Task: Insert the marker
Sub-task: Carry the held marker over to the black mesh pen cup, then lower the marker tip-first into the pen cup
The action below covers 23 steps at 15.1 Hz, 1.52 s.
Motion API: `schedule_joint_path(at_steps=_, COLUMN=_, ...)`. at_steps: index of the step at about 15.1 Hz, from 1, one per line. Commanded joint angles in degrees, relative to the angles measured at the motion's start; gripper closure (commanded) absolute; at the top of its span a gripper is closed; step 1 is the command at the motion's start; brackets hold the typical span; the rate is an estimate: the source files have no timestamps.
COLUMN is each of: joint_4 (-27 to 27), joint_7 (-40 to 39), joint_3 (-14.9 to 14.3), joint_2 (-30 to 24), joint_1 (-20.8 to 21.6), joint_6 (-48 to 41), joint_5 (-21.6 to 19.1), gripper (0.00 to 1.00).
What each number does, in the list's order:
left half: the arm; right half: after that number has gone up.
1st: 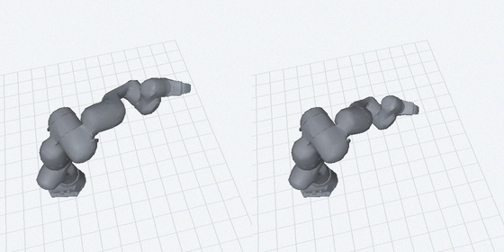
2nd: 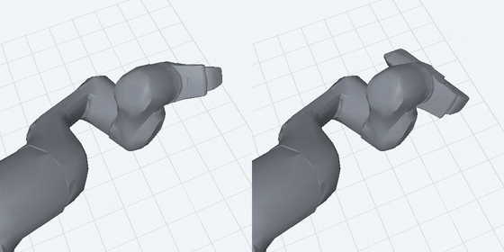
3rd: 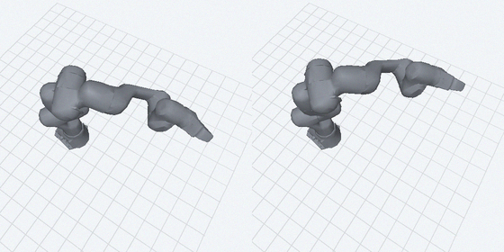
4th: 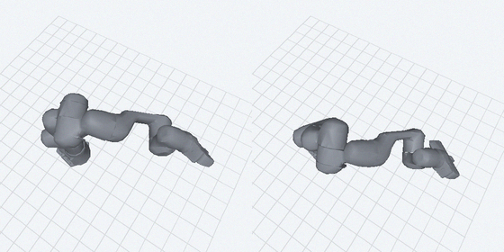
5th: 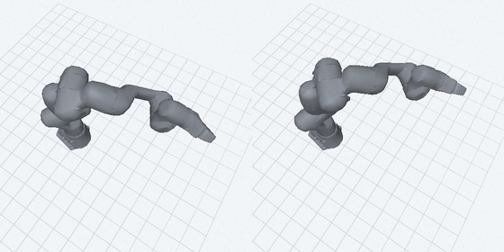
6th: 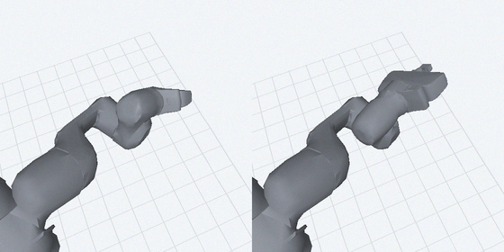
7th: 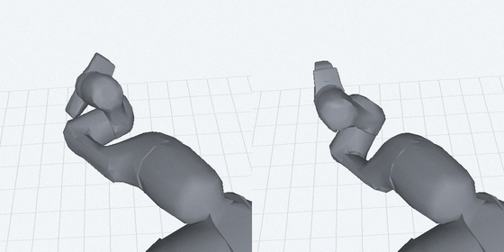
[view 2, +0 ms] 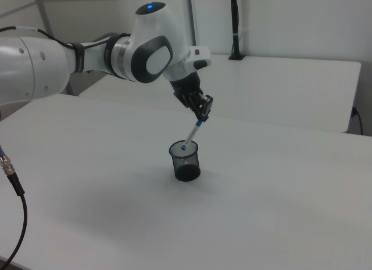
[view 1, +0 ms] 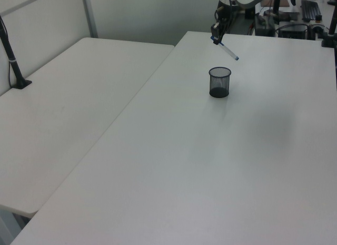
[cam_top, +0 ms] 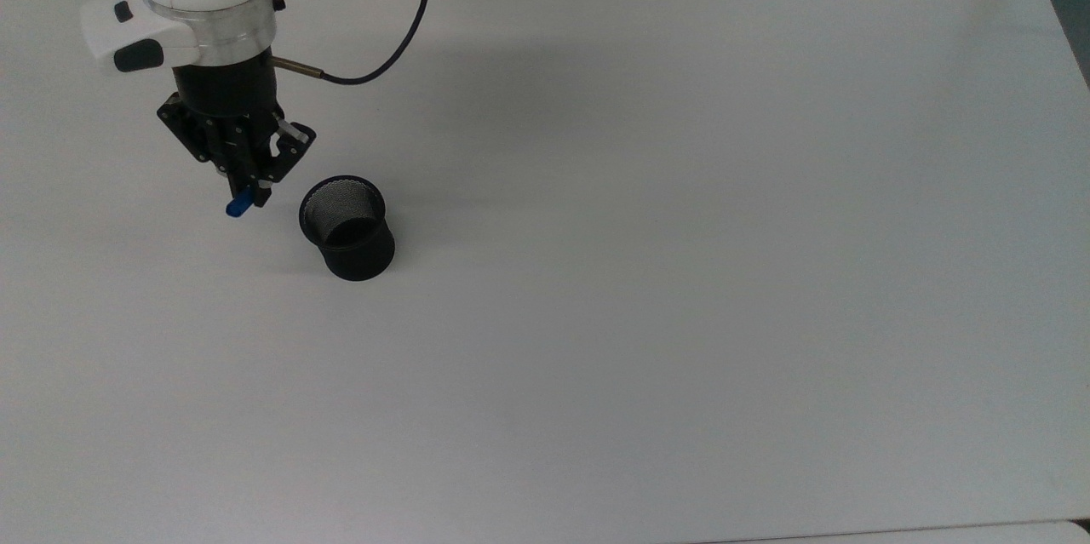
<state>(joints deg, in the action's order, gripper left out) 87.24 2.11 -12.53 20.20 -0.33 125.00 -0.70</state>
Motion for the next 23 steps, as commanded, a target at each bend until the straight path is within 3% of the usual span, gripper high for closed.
schedule_joint_path(at_steps=1, joint_4=0.38, joint_7=2.81, joint_3=0.23, joint_2=1.86, joint_1=-0.37, joint_6=5.77, joint_5=0.97, gripper=1.00)
schedule_joint_path(at_steps=14, joint_4=1.44, joint_7=7.73, joint_3=0.40, joint_2=3.01, joint_1=3.76, joint_6=7.27, joint_5=2.46, gripper=0.97)
schedule_joint_path(at_steps=17, joint_4=1.53, joint_7=10.45, joint_3=0.40, joint_2=3.88, joint_1=4.46, joint_6=7.36, joint_5=6.14, gripper=0.97)
schedule_joint_path(at_steps=23, joint_4=2.58, joint_7=10.29, joint_3=0.49, joint_2=4.50, joint_1=4.46, joint_6=7.10, joint_5=8.00, gripper=0.86)
